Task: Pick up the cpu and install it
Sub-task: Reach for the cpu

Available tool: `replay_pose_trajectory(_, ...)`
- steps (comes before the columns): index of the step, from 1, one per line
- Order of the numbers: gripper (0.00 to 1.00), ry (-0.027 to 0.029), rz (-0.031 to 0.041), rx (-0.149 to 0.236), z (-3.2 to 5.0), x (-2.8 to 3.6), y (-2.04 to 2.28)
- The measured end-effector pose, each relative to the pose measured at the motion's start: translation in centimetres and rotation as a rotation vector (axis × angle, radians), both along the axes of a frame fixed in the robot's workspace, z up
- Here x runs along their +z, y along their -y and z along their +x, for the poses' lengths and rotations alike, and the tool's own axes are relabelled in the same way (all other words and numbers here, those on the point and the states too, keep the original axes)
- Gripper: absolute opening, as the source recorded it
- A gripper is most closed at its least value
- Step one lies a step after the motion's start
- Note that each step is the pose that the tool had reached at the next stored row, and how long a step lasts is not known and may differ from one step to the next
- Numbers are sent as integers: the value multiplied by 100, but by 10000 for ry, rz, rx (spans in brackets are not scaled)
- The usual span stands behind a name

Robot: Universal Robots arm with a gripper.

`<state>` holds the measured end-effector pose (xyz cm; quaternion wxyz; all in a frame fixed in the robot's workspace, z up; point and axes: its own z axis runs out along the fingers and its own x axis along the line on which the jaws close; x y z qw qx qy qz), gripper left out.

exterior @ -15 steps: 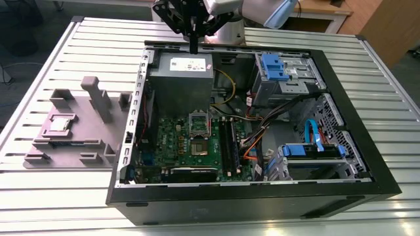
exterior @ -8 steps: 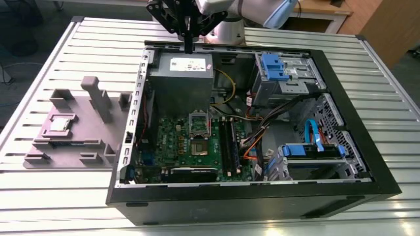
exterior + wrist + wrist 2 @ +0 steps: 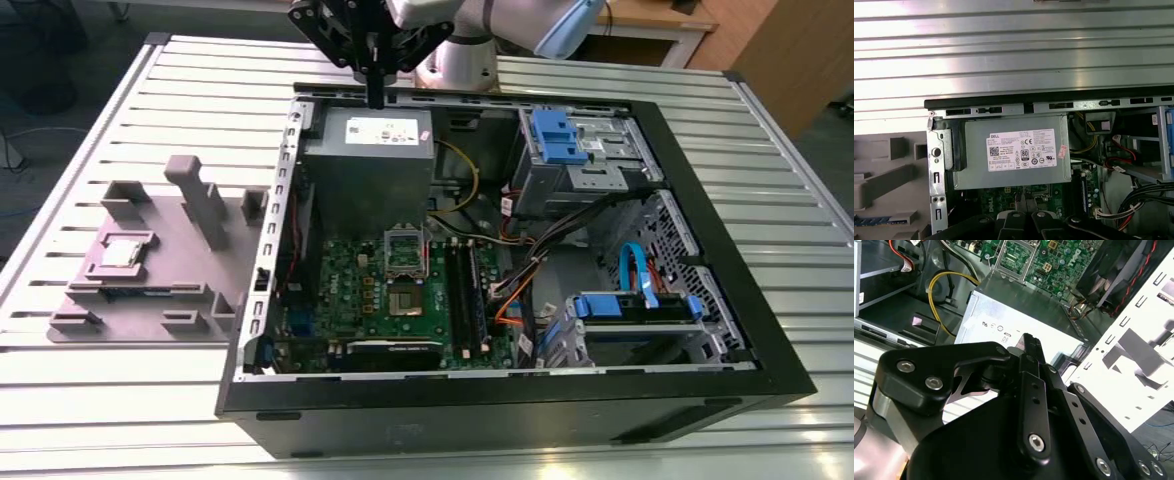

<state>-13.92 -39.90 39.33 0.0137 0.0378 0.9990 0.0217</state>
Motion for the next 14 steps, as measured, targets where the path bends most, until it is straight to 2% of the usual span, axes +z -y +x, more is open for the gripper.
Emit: replay_pose_trajectory(14, 11, 2, 0, 0, -112, 0, 0)
